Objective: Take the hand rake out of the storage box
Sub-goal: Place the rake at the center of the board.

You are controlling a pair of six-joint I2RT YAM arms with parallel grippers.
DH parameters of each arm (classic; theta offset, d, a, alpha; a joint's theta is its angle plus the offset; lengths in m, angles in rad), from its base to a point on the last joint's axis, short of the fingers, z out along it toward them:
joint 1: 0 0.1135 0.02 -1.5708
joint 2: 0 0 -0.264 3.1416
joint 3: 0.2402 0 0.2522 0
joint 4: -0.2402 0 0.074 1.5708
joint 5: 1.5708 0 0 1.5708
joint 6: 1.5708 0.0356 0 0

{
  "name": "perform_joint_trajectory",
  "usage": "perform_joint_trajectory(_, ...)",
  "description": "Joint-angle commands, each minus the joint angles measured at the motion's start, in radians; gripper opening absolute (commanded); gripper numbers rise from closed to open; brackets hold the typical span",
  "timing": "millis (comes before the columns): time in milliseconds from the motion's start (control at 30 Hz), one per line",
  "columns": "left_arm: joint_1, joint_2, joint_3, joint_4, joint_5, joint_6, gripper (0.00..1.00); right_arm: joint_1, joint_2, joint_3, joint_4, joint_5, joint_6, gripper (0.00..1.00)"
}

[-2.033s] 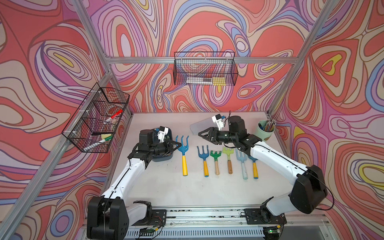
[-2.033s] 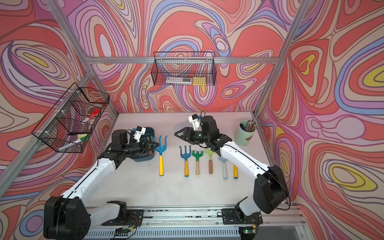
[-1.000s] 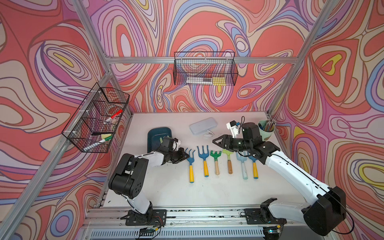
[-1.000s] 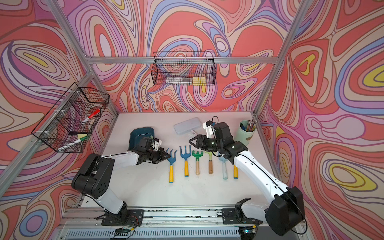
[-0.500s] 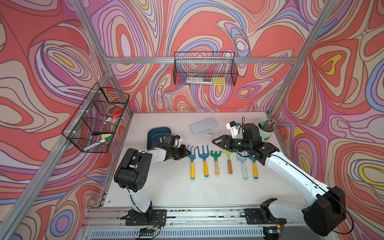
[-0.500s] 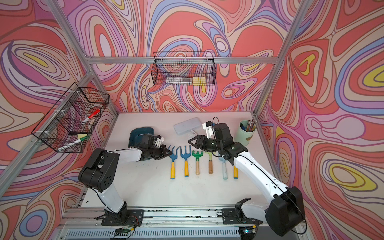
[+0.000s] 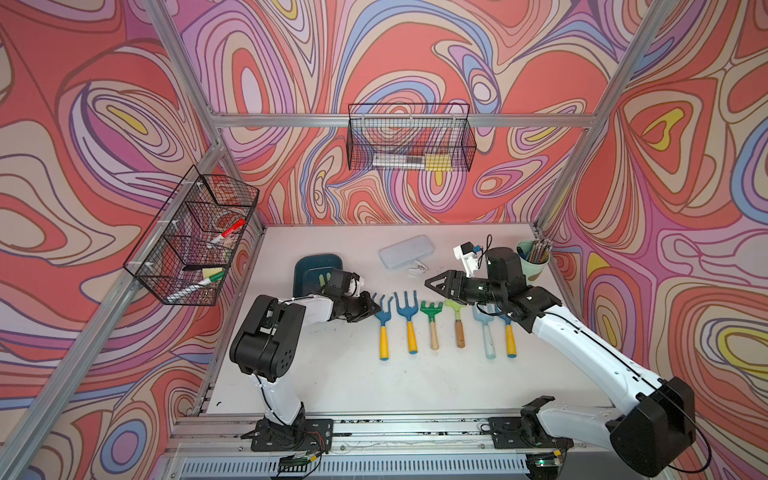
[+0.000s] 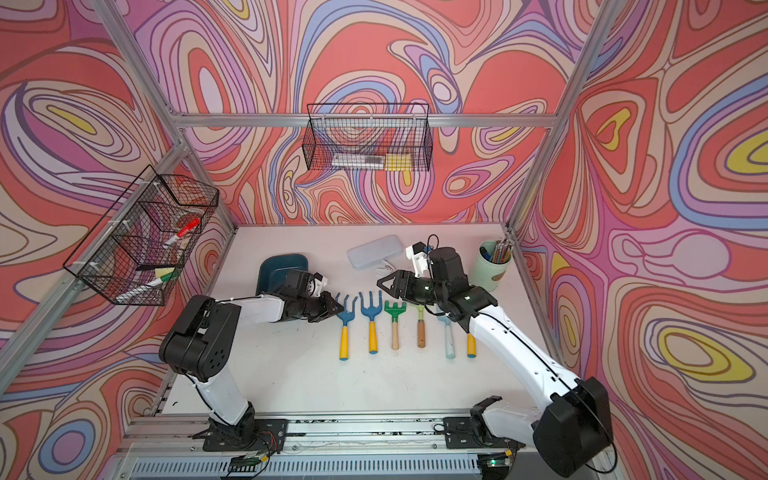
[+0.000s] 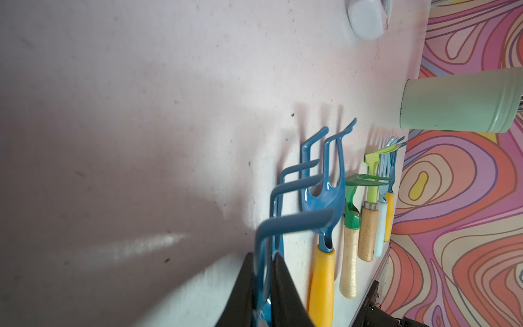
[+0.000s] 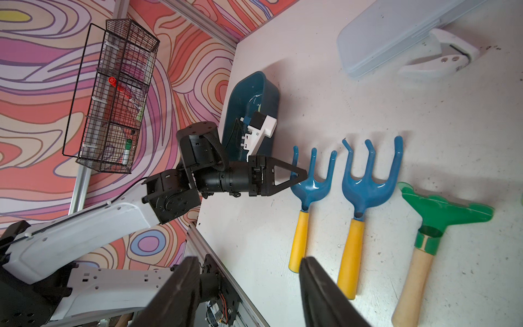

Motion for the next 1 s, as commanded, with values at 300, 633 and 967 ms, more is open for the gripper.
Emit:
perform_joint_trajectory(300, 0.0, 0.057, 0.041, -0.078, -0.049, 0.035, 0.25, -0.001, -0.032, -0.008, 0.018, -0.002, 0.002, 0.58)
perform_joint_trajectory(633, 0.0, 0.059, 0.05, -0.12, -0.055, 0.048, 0.36, -0.001, -0.051, -0.016, 0.02, 0.002, 0.007, 0.58)
perform_joint_trajectory(967, 0.0, 0.017, 0.077, -0.263, -0.107, 0.09, 0.36, -0.002, -0.065, -0.035, 0.032, 0.008, 0.015, 0.58)
